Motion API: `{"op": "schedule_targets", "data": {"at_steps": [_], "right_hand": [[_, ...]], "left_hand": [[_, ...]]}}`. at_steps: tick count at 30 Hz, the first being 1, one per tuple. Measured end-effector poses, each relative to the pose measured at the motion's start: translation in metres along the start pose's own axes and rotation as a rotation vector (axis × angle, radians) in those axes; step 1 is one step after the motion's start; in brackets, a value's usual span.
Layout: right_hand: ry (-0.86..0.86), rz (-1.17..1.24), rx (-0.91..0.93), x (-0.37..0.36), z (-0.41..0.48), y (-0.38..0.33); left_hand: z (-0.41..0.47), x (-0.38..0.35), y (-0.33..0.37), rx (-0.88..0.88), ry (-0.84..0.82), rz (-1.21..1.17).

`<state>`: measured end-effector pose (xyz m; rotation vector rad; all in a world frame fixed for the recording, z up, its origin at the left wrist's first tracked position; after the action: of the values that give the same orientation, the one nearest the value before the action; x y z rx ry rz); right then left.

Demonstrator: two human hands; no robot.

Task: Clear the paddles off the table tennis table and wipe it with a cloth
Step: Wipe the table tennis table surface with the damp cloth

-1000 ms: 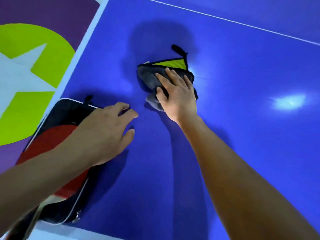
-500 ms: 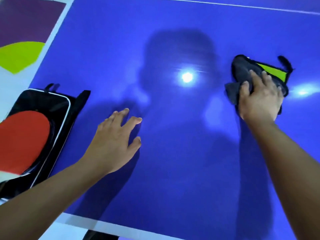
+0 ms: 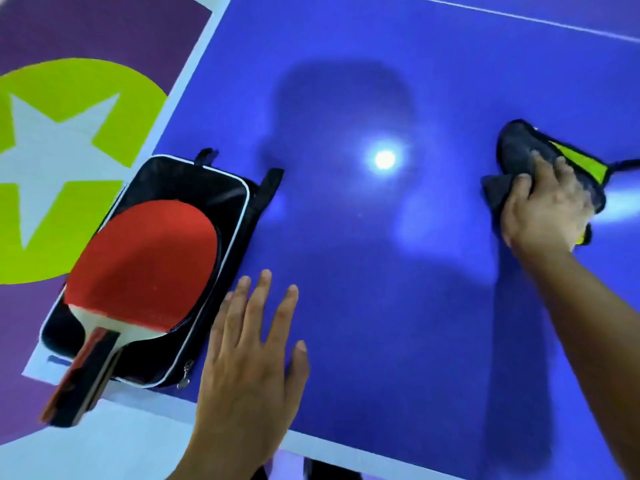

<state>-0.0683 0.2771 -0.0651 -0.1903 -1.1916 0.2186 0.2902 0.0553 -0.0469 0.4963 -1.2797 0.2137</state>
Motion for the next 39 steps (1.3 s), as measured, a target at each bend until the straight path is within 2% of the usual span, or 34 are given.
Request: {"op": "schedule_targets", "data": {"at_steps": [5,10,13,17,20,23,32,36,39], "right_hand": [[-0.033,0.01,0.182,-0.009,-0.088,-0.138],[-0.137,0.073,0.326,-0.013,-0.174,-0.231],[-0.16,0.06,0.382,-0.012,-0.207,-0.254],[-0.193,0.076,0.359,-0.012,-0.206,-0.255],[-0.221,0.146,0.392,-0.009,-0.202,-0.248],[-0.2,0.149,0.321,0.003,-0.182,-0.19],[-0.015,0.0,-0.053,0.072,-0.128,0.087],[0.03,-0.009,-0.125,0.096,-0.137,0.148],[0.043,-0.008,-0.128,0.103,-0.139,0.16]], "left_hand": [[-0.03,0.014,-0.037,-0.085,-0.047,0.004],[-0.066,0.016,-0.063,-0.23,-0.098,0.012],[-0.082,0.015,-0.067,-0.288,-0.118,0.031],[-0.094,0.014,-0.06,-0.279,-0.1,0.028],[-0.113,0.012,-0.034,-0.367,-0.075,-0.031],[-0.134,0.006,-0.013,-0.415,-0.1,-0.028],[-0.149,-0.013,-0.004,-0.307,-0.105,0.028],[-0.151,-0.011,-0.003,-0.25,-0.096,0.023],[-0.15,-0.009,-0.002,-0.227,-0.09,-0.013]]}}
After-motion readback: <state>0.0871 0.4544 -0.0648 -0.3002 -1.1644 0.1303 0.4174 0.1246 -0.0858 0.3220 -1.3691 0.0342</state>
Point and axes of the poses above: each hand's wrist, its own z-axis towards the middle knuckle, its own x-axis out of the back of the hand, y = z × x, the point moved 7 cm from there along z, towards the middle knuckle, and after that the axes turned 15 degrees about y, right-handed, at the moved point
